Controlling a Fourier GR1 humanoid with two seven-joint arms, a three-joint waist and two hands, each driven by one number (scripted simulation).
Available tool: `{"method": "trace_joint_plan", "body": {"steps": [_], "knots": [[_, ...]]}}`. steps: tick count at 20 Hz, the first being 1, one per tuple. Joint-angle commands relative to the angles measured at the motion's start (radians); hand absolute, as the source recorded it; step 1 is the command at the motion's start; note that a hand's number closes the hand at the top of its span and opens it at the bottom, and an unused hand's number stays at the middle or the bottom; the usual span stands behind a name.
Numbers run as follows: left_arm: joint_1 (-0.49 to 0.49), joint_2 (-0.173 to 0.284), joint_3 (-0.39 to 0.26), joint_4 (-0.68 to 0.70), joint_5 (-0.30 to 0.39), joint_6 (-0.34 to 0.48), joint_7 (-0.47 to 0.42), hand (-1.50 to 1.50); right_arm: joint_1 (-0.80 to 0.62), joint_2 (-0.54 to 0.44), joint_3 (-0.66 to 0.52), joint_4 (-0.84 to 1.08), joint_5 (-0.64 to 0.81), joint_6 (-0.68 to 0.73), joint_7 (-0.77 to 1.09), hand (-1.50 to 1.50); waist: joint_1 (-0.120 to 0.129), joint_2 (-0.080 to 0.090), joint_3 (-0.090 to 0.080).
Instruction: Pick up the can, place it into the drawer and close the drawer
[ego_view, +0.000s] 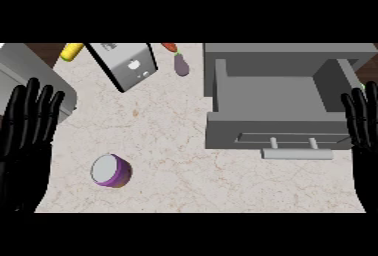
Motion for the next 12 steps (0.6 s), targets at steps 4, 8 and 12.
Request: {"method": "trace_joint_plan", "body": {"steps": [4,8,12], "knots": [[0.003,0.096,-0.153,-0.051,0.314,-0.368,-0.041,-1.5,-0.022,0.015,0.008,-0.004,-0.02,0.001,-0.008,-1.5,-0.017,0.005,-0.016],[0.093,0.276,-0.232,0.022,0.348,-0.563,0.066,-1.5,0.061,0.023,-0.006,0.066,-0.019,-0.021,0.138,-1.5,-0.026,0.018,-0.014],[0.159,0.443,-0.078,0.048,0.543,-0.749,0.011,-1.5,0.115,0.008,-0.031,0.028,-0.036,-0.015,0.175,-1.5,-0.013,0.009,-0.013]]}}
